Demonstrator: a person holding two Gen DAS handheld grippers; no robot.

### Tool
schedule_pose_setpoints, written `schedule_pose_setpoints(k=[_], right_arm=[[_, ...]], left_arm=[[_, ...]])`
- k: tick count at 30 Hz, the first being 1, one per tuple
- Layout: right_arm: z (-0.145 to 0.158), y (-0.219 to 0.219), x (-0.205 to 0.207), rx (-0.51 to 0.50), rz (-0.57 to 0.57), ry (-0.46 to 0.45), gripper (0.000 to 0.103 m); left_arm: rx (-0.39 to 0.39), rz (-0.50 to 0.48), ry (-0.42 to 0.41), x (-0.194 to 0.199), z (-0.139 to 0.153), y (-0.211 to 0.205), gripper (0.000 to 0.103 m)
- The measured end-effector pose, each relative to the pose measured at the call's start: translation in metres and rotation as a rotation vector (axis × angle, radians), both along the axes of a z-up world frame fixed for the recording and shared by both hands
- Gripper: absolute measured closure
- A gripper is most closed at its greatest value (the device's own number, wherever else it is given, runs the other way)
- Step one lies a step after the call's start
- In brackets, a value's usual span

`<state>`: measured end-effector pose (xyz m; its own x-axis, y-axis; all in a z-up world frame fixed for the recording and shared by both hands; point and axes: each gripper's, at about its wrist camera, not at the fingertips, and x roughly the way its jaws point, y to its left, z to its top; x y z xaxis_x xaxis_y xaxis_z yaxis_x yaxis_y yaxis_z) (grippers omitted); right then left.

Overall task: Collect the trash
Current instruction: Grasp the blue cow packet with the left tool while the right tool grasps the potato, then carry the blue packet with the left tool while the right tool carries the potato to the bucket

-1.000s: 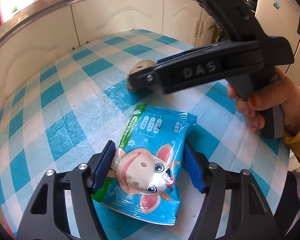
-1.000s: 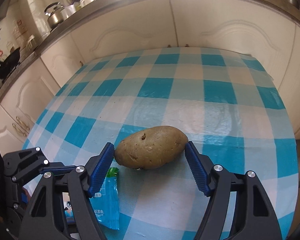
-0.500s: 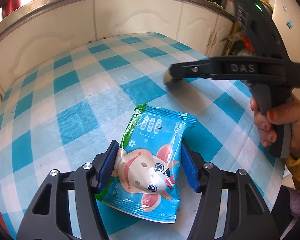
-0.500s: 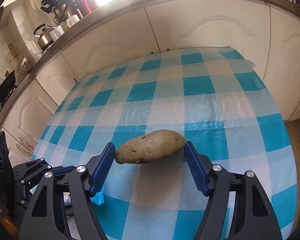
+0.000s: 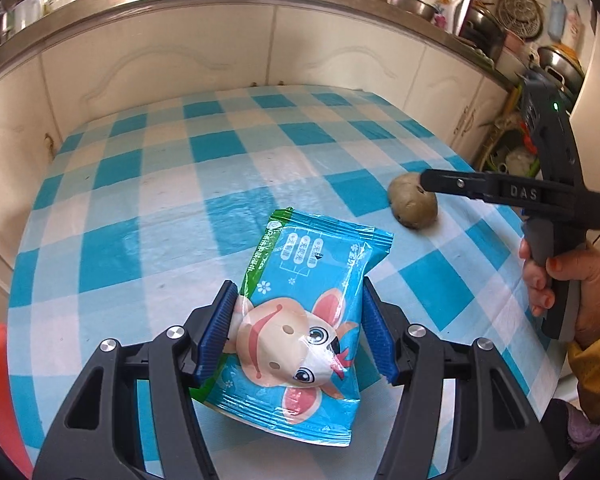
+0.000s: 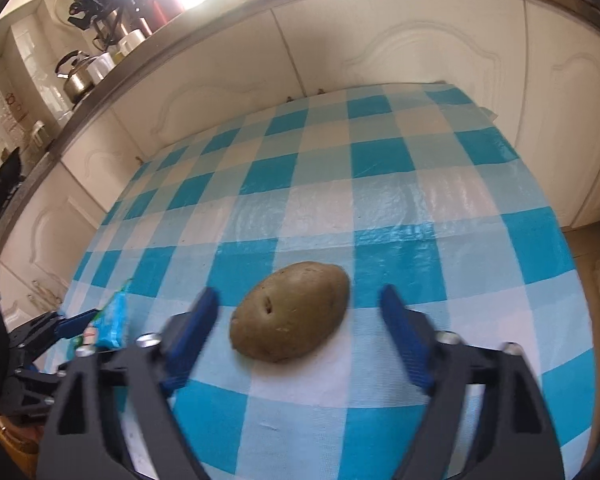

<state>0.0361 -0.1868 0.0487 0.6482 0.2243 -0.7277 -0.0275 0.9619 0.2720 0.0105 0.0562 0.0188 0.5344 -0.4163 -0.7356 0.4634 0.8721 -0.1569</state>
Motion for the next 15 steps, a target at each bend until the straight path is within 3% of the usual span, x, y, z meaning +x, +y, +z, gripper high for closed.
schedule_pose_setpoints(k=[8,10,11,15], right_arm=[[-0.012,0.037,0.013,-0.177,0.068,0.038,0.02],[-0.013,0.041,0.013,-0.213,0.072,0.042,0.03],[-0.013,0.042,0.014,-0.237,0.07,0.039,0.03],[-0.013,0.04,0.014,-0.242,0.085,0.045,0.031]], left_arm=[[-0.04,0.093,0.01,-0.002,0.004,0.03,0.041],[-0.046,0.107,0.016,-0.002,0.003,0.036,0.041],[-0.048,0.115,0.016,-0.002,0.003,0.04,0.041],[-0.063,0.137,0.021,0.0,0.001,0.051,0.041]])
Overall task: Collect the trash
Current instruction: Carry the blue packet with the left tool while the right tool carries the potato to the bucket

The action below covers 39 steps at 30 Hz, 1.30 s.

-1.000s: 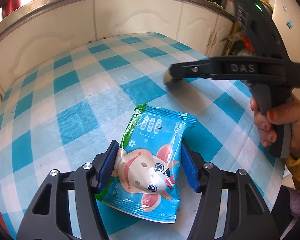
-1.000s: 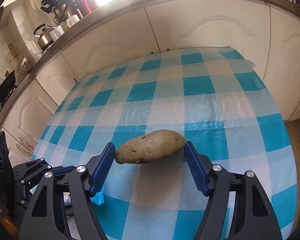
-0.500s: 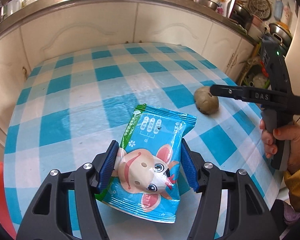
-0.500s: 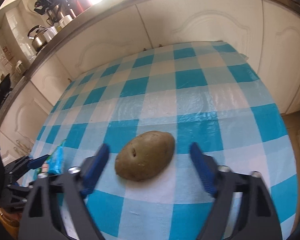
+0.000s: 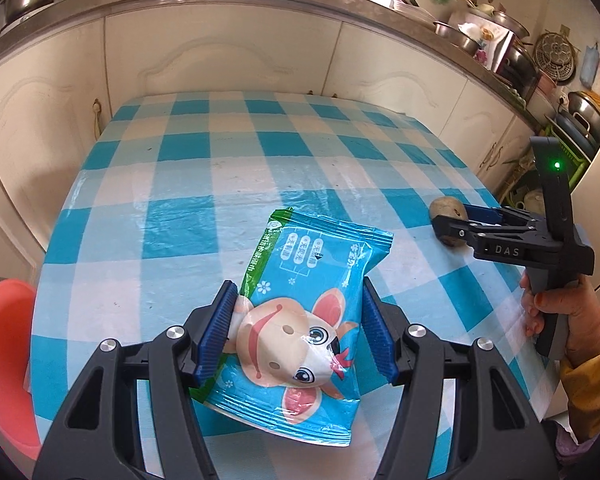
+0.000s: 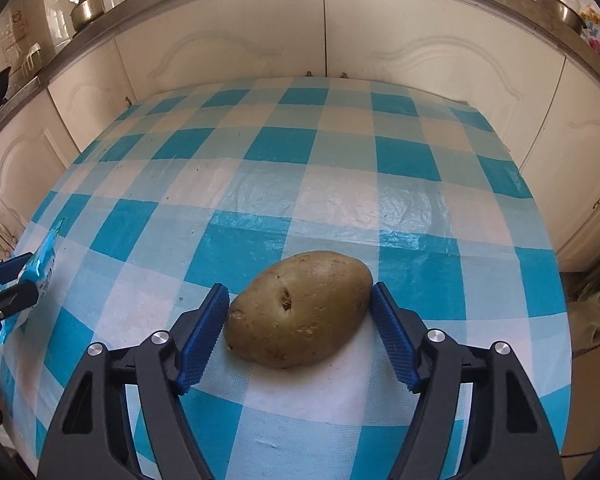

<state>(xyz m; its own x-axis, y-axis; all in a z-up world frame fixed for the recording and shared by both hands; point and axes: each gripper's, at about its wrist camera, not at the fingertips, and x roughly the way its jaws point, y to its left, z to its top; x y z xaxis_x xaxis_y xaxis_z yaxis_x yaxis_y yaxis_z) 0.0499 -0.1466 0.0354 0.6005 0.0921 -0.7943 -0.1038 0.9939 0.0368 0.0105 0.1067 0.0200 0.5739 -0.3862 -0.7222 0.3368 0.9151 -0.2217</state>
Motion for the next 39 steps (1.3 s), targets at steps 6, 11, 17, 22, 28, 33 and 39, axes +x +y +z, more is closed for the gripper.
schedule_pose_setpoints(k=[6,11,17,22,28,33,39], right_arm=[[0.001,0.004,-0.003,0.008,0.005,-0.008,0.032],[0.011,0.021,-0.005,0.002,0.037,-0.037,0.032],[0.025,0.048,-0.002,0.021,0.088,-0.063,0.032],[0.036,0.08,0.003,0.04,0.155,-0.075,0.032],[0.05,0.136,0.011,0.085,0.274,-0.075,0.032],[0.057,0.192,0.016,0.115,0.387,-0.068,0.032],[0.058,0.268,0.018,0.119,0.54,-0.049,0.032]], left_arm=[[-0.019,0.019,0.002,0.001,-0.002,0.012,0.041],[-0.037,0.038,-0.004,0.002,-0.001,0.023,0.041],[-0.061,0.069,-0.023,-0.002,0.004,0.04,0.041],[-0.075,0.117,-0.045,-0.008,0.011,0.063,0.041],[-0.082,0.207,-0.069,-0.017,0.018,0.105,0.041],[-0.083,0.314,-0.084,-0.028,0.021,0.152,0.041],[-0.082,0.46,-0.082,-0.038,0.014,0.213,0.041]])
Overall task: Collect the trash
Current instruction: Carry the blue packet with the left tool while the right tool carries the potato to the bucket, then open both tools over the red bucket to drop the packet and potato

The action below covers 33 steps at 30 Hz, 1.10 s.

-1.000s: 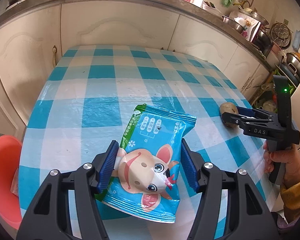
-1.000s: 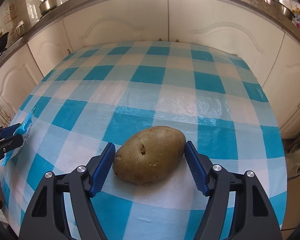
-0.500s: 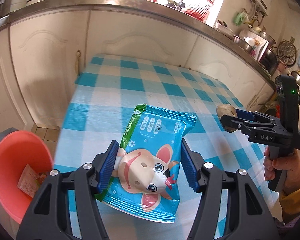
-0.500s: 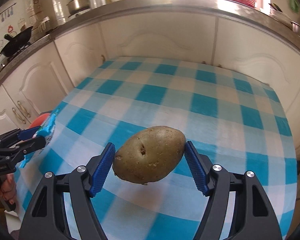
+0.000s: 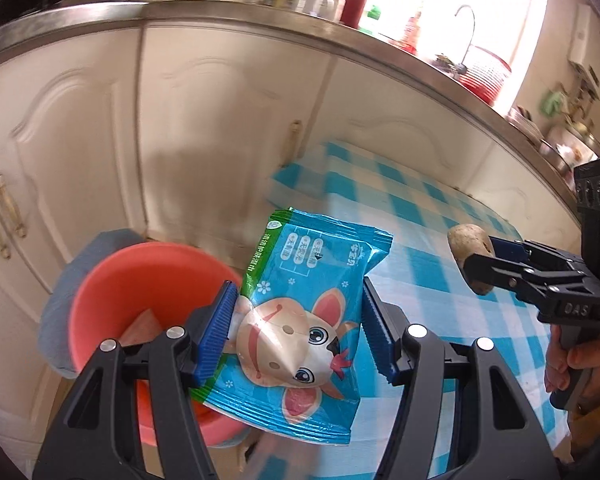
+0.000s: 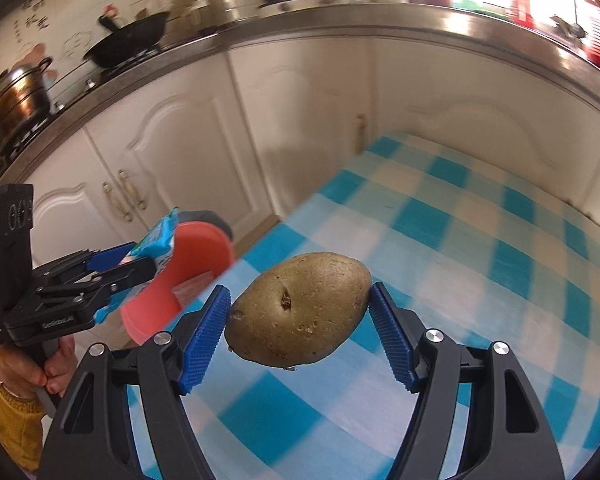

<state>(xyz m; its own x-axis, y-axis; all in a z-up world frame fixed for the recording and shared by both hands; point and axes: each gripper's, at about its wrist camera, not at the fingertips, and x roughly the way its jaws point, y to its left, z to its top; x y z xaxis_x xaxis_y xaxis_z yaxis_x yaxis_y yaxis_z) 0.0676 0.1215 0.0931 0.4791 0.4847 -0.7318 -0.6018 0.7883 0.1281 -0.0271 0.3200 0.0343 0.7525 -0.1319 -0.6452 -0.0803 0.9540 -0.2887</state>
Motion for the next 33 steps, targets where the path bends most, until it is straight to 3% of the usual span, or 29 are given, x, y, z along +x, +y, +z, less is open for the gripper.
schedule_pose_setpoints(k=[5,14,23,33], right_arm=[[-0.008,0.055,0.005,-0.017,0.102,0.013,0.032],[-0.033,0.13,0.004,-0.071,0.236,0.048,0.031],[-0.06,0.181,0.007,-0.143,0.299,0.081,0.031],[-0.076,0.202,0.017,-0.173,0.327,0.114,0.031]], left_arm=[[-0.003,0.121,0.025,-0.007,-0.015,0.047,0.041],[-0.042,0.235,0.1,-0.015,-0.053,0.099,0.041],[-0.041,0.274,0.144,-0.011,-0.077,0.113,0.041],[0.008,0.284,0.187,-0.005,-0.092,0.113,0.041]])
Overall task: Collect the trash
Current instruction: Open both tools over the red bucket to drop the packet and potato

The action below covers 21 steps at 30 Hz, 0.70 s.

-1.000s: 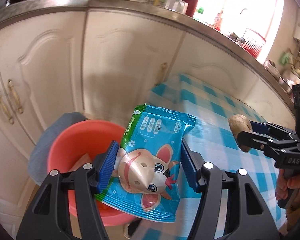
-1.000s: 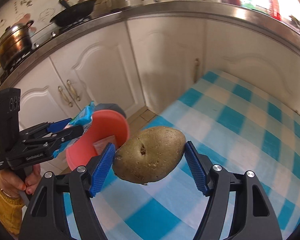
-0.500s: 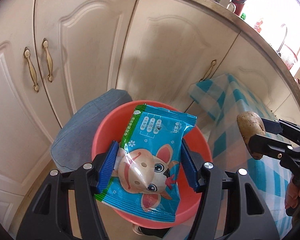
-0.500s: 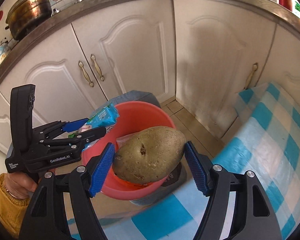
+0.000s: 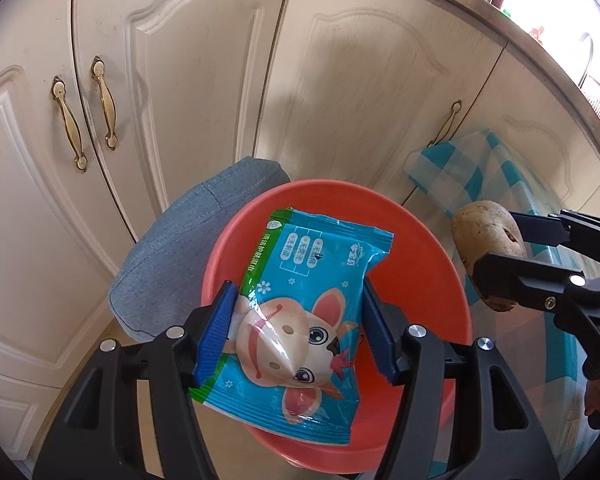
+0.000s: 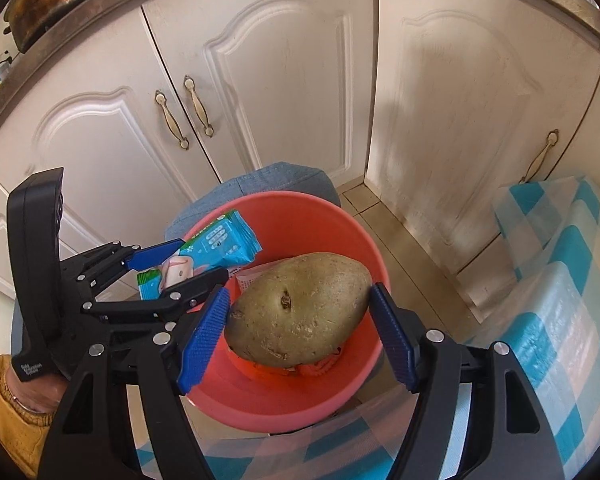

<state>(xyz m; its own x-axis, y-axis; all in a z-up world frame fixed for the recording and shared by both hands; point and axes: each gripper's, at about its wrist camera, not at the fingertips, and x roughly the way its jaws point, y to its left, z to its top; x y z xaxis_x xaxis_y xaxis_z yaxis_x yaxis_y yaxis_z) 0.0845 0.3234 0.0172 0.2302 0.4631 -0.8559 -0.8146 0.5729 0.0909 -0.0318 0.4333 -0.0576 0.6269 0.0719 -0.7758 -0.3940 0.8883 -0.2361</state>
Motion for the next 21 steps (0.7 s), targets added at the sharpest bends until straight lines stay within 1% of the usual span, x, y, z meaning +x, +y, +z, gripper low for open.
schedule_pose_setpoints(k=[3,6,10,11,12,14,16,17,18,21], right_arm=[[-0.005,0.004,0.001,-0.011,0.0,0.004,0.031],[-0.011,0.007,0.003,-0.03,0.001,0.009,0.031],[-0.009,0.005,0.007,-0.019,-0.014,0.012,0.03],[-0.008,0.004,0.008,-0.016,-0.023,0.009,0.029],[-0.007,0.002,0.009,-0.011,-0.031,0.01,0.023],[-0.005,-0.003,0.012,0.006,-0.058,0.007,0.021],[-0.002,-0.008,0.014,0.019,-0.073,0.017,0.021],[0.0,-0.011,0.016,0.032,-0.088,0.022,0.019],[0.002,-0.015,0.017,0.042,-0.104,0.023,0.015],[0.009,-0.03,0.022,0.084,-0.157,0.041,0.015]], left_arm=[[0.034,0.002,0.022,0.004,-0.004,-0.003,0.041],[0.043,0.013,0.034,0.007,-0.008,-0.003,0.041],[0.073,0.019,0.043,0.009,-0.009,-0.005,0.041],[0.078,0.022,0.04,0.009,-0.008,-0.005,0.039],[0.084,0.025,0.037,0.008,-0.007,-0.004,0.039],[0.096,0.032,0.031,0.007,-0.004,-0.004,0.028],[0.118,0.036,0.026,0.006,0.0,-0.006,0.027],[0.133,0.035,0.027,0.006,0.002,-0.007,0.026],[0.144,0.037,0.027,0.006,0.004,-0.008,0.025],[0.178,0.035,0.025,0.006,0.01,-0.013,0.024]])
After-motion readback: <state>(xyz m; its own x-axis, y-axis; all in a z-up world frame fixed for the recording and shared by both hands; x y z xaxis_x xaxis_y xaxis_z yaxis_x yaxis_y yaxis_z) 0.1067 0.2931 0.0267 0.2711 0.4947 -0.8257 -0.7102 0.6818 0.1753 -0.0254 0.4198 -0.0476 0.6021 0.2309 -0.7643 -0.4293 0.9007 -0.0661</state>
